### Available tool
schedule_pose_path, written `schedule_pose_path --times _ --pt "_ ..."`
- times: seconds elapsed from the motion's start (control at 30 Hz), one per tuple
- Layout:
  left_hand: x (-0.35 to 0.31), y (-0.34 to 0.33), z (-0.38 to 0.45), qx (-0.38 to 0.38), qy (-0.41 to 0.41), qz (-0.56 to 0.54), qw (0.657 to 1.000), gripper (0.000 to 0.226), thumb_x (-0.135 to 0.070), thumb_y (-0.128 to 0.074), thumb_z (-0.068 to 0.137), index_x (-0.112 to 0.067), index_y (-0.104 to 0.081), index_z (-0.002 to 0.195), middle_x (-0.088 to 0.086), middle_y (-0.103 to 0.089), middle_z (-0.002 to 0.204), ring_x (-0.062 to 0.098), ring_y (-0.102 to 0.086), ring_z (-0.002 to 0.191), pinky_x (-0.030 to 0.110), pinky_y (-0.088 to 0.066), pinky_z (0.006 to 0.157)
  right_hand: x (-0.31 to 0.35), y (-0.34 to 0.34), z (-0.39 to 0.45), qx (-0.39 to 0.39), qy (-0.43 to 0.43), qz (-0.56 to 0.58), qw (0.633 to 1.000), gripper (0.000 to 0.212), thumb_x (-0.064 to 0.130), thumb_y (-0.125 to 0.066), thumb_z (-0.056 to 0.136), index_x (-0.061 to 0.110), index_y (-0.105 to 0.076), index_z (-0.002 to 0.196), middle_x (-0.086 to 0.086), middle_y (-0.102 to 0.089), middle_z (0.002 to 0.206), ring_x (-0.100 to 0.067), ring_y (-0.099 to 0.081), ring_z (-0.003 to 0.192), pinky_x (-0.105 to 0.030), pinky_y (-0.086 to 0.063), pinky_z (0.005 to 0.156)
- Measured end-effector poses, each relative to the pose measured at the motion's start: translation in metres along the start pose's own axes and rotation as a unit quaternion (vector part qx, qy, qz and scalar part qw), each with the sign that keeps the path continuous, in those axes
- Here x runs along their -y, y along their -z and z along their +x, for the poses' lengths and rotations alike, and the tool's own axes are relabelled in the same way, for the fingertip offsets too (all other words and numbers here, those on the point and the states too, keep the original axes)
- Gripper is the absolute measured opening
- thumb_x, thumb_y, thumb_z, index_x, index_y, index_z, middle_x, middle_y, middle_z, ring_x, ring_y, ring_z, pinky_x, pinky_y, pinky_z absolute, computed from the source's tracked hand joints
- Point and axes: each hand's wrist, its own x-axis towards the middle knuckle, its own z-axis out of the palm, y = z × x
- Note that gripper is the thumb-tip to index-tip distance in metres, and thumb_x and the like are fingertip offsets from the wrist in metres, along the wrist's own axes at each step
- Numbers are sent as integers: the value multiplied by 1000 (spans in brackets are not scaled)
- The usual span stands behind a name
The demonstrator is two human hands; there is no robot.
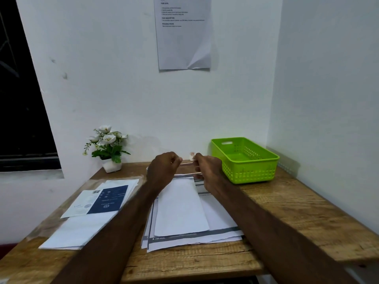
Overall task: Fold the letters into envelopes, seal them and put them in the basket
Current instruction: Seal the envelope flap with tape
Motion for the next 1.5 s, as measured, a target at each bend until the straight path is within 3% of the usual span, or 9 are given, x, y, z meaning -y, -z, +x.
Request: schedule_pose_path --times 0.1,0.23,0.4,0.53,0.8,0.97,1.2,1.37,1.5 --pt "7 -3 -2 26 -3 162 986 17 -32 -62 91 -23 -76 92 -1 -73 93 24 -66 93 32 -50 73 -6 1 4 7 -24 -32 999 13 18 -75 77 8 -67 79 -7 -60 67 -18 -48 49 -27 -48 44" --pt "11 -10 -5 111 24 231 966 21 -25 -59 91 -18 -75 102 5 -72 111 26 -66 107 32 -51 83 -12 3 3 62 -86 -119 987 12 23 -69 85 13 -66 91 -3 -58 75 -15 -50 53 -25 -50 47" --pt "16 -14 -4 138 65 291 944 55 -55 -61 91 -18 -59 132 7 -60 136 30 -58 124 43 -48 98 -18 2 5 84 -99 -161 978 24 24 -66 87 8 -67 106 -8 -61 83 -19 -54 59 -27 -51 50" --pt "23 -18 -1 139 67 287 946 66 -60 -59 91 -14 -53 139 10 -56 141 31 -56 128 42 -47 101 -21 -1 5 75 -98 -172 977 30 25 -68 84 5 -69 106 -8 -61 80 -19 -55 57 -25 -52 48" --pt "29 -16 4 166 77 192 964 54 -58 -65 86 -14 -67 117 10 -70 122 28 -66 109 32 -49 84 -23 1 9 62 -79 -186 977 25 21 -68 80 8 -70 102 -9 -65 79 -21 -61 60 -32 -59 56" --pt "23 -20 8 185 70 159 967 44 -51 -67 86 -8 -74 95 10 -73 100 27 -69 95 34 -53 79 -24 0 11 54 -78 -190 977 26 20 -68 78 6 -71 100 -10 -67 80 -22 -63 60 -34 -60 56" --pt "16 -27 11 185 68 99 975 26 -36 -69 78 -21 -60 58 -4 -64 68 19 -62 74 26 -43 63 -25 0 16 56 -90 -180 978 24 18 -66 79 5 -70 99 -11 -66 82 -24 -61 60 -32 -57 51" --pt "15 -26 10 153 63 39 985 31 -26 -66 82 -21 -52 54 -7 -54 59 17 -56 70 27 -37 62 -31 0 22 42 -77 -155 984 7 18 -63 79 13 -65 84 -5 -55 65 -18 -45 40 -29 -49 45" --pt "13 -20 11 85 67 -34 994 16 -23 -67 85 -21 -66 69 -4 -70 80 16 -64 83 27 -43 70 -34 -1 20 29 -47 -132 990 7 20 -67 66 15 -64 70 -4 -57 63 -17 -45 42 -21 -37 43"
